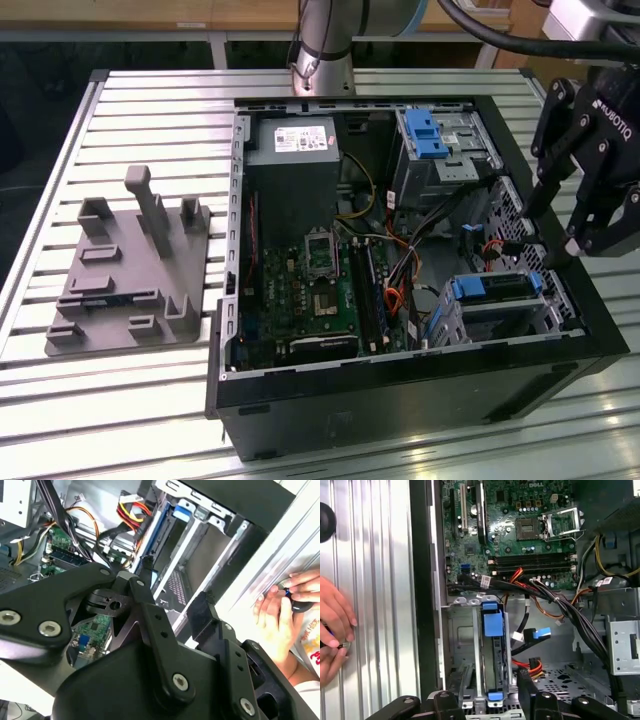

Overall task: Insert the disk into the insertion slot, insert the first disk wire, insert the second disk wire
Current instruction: 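Insert the first disk wire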

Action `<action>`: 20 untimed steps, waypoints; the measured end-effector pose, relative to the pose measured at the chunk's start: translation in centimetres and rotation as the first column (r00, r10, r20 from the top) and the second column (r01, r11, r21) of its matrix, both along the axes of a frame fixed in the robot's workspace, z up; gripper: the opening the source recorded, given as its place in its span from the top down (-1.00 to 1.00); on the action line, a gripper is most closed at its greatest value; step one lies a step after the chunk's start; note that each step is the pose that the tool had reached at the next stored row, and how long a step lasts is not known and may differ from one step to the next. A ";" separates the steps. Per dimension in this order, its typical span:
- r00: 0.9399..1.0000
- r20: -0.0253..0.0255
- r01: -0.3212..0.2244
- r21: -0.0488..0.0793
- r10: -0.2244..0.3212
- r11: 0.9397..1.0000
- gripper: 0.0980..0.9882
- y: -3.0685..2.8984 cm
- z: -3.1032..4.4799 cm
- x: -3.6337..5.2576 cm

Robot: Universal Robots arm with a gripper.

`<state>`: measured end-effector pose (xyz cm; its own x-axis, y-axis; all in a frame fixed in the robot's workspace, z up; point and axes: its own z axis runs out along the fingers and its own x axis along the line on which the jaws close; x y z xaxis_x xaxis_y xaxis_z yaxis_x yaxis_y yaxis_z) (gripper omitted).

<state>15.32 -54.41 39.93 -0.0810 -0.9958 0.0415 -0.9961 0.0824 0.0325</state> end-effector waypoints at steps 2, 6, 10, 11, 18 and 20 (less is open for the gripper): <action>1.000 0.000 0.000 -0.004 0.000 1.000 -0.03 0.49 -0.19 0.22; 1.000 -0.001 0.000 -0.010 0.000 1.000 -0.03 1.51 -0.79 0.66; 1.000 -0.001 0.000 -0.010 0.000 1.000 -0.03 2.46 -1.33 1.04; 1.000 -0.001 0.000 -0.010 0.000 1.000 -0.03 2.70 -1.49 1.14; 1.000 -0.001 0.019 -0.019 -0.019 1.000 -0.03 3.64 -2.61 1.21; 1.000 -0.001 0.022 -0.032 -0.022 0.999 -0.03 3.67 -2.73 1.23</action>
